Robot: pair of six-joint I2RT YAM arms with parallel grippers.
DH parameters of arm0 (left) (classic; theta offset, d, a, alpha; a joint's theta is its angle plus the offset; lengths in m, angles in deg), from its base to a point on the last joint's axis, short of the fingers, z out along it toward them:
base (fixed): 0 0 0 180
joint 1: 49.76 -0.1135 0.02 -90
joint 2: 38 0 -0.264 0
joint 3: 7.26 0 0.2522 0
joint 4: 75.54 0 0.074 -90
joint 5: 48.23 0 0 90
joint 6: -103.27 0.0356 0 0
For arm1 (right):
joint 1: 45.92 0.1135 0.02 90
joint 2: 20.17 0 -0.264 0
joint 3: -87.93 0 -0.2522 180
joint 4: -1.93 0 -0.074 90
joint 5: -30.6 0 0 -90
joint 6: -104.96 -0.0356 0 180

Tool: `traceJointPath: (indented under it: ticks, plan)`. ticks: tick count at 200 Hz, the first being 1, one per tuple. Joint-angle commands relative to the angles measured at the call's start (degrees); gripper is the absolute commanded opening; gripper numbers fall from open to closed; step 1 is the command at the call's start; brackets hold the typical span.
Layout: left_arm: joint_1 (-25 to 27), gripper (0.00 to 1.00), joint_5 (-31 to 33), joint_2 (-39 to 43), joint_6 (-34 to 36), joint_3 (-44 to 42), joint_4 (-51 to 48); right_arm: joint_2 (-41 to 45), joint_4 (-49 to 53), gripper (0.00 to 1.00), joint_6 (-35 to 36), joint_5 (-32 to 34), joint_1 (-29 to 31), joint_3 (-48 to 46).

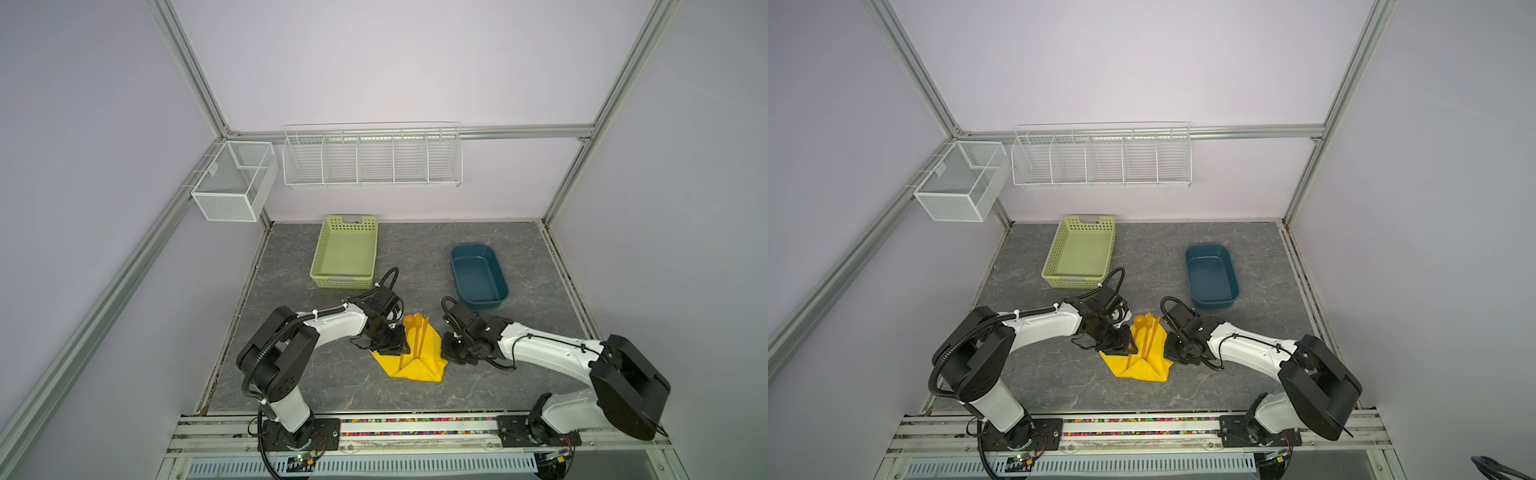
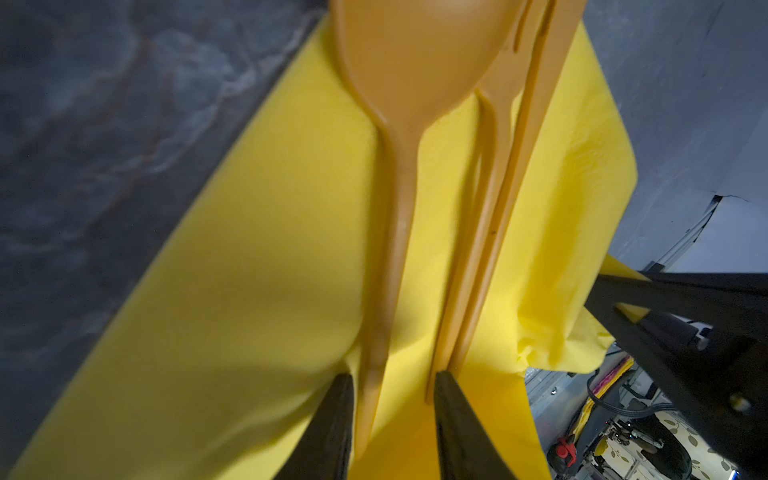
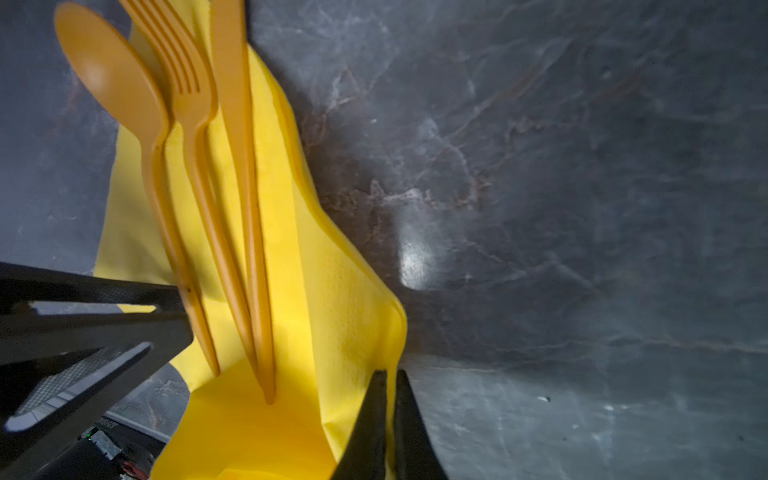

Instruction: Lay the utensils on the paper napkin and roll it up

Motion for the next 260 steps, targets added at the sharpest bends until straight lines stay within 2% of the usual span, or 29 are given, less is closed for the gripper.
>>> traceJointPath:
  ticks: [1,60,80,98,187,228,260]
  plan:
    - [0.01,0.33,-0.94,0.80,-0.69,-0.83,0.79,-0.48,-0.38,0.09,-1.05,-0.21,-0.18,-0.12]
    - [0.19,0.30,-1.36,1.04,-1.59,-1.03,1.93,-0.49,-0.47,0.09,-0.97,-0.40,-0.18,-0.22]
    - [0.26,0.26,-2.08,0.42,-1.70,-0.95,2.36,-0.37,-0.47,0.09,-0.94,-0.30,-0.12,-0.30]
    - [0.41,0.28,-2.41,-0.65,-1.96,-1.13,2.90,-0.43,-0.43,0.09,-0.97,-0.40,-0.18,-0.31]
    - [1.60,0.28,-4.88,-1.02,-4.19,-1.71,7.06,-0.55,-0.47,0.09,-0.85,-0.46,-0.18,-0.34]
    - [1.51,0.30,2.84,6.70,1.07,2.36,-3.01,-0.06,-0.13,0.09,-0.88,-0.21,-0.27,-0.48]
    - [1.51,0.30,0.59,12.23,6.66,3.74,-6.85,-0.03,-0.03,0.09,-0.61,-0.32,-0.37,-0.48]
